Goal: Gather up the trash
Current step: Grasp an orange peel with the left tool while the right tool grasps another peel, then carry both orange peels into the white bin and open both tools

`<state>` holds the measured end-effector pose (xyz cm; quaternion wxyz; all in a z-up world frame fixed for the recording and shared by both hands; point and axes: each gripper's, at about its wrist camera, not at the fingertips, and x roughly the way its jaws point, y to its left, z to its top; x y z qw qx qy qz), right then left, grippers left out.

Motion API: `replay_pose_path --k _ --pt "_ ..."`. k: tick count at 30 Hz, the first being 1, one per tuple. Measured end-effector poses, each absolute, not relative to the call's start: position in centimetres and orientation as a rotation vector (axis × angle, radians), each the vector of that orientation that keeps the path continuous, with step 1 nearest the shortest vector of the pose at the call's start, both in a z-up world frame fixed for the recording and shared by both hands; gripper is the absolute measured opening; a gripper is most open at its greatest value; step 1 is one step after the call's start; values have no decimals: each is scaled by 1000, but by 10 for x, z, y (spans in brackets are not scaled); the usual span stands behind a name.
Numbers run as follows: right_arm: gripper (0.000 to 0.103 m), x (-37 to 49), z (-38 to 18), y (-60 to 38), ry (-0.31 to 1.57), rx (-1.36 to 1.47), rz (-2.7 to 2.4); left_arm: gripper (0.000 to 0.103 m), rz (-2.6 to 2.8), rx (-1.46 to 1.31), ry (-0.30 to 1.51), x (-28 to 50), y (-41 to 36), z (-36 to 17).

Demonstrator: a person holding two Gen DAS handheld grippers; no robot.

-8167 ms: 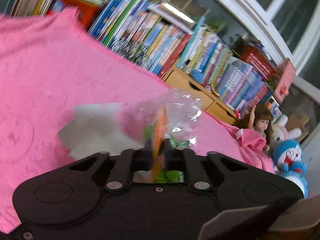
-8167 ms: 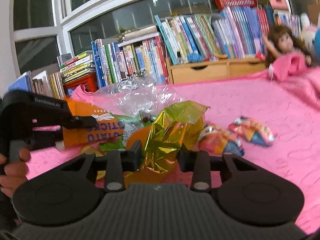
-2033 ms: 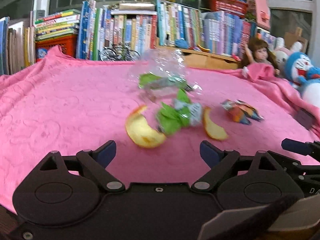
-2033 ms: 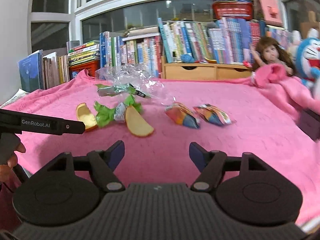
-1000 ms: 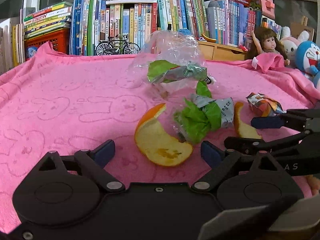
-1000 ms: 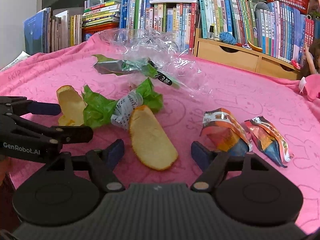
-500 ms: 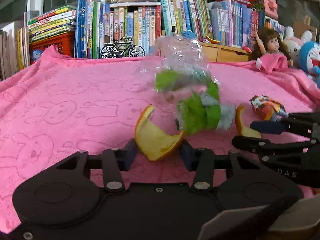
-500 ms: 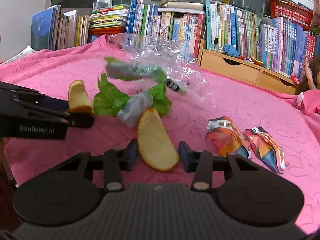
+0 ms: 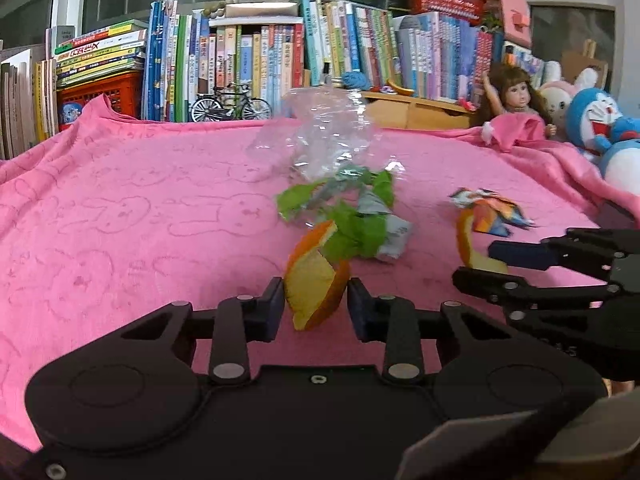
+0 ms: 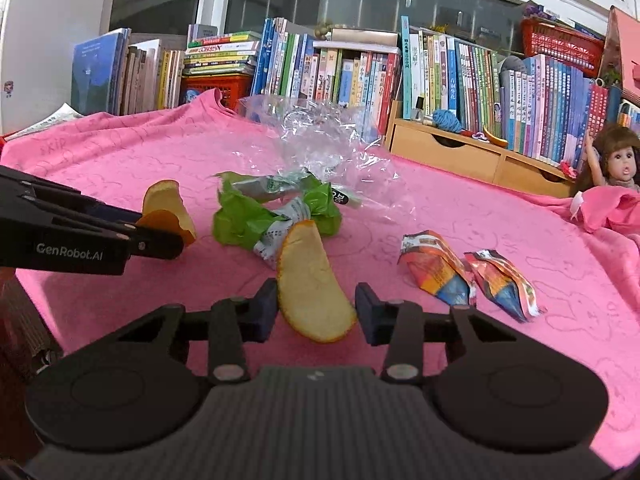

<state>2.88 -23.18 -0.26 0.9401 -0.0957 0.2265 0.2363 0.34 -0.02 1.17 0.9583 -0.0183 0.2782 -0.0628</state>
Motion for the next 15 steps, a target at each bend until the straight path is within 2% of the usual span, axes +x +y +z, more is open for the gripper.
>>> replay_pose_path --k 8,15 --pt "47 -25 -3 -245 457 -173 509 32 -190 -81 583 -53 -11 19" --pt "47 -69 -13 -255 490 -159 518 32 -264 -86 667 -85 -15 11"
